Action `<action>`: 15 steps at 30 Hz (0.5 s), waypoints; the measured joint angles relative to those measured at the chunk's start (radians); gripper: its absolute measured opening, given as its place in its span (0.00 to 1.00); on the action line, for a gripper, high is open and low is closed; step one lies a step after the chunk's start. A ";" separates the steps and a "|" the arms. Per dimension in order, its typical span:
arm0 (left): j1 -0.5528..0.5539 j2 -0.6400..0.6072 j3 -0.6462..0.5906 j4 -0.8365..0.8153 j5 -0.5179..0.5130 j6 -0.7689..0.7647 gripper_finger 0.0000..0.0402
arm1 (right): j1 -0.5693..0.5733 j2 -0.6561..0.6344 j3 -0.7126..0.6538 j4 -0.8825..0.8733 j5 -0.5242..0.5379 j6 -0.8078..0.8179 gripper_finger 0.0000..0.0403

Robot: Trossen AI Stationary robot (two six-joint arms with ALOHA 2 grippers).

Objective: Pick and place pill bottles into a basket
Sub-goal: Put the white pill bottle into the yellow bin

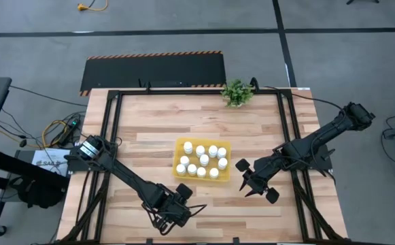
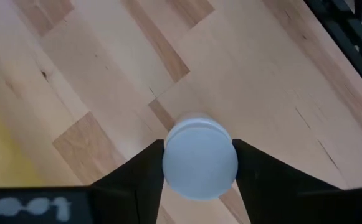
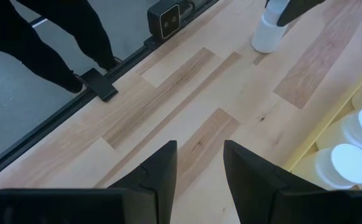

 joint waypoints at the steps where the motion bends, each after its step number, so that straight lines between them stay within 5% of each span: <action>1: 0.000 0.000 0.000 0.000 -0.002 0.000 0.42 | 0.000 0.000 0.000 0.000 0.000 0.000 0.31; 15: 0.033 -0.081 0.001 -0.062 -0.034 -0.025 0.40 | 0.000 0.000 0.000 0.014 0.000 0.000 0.31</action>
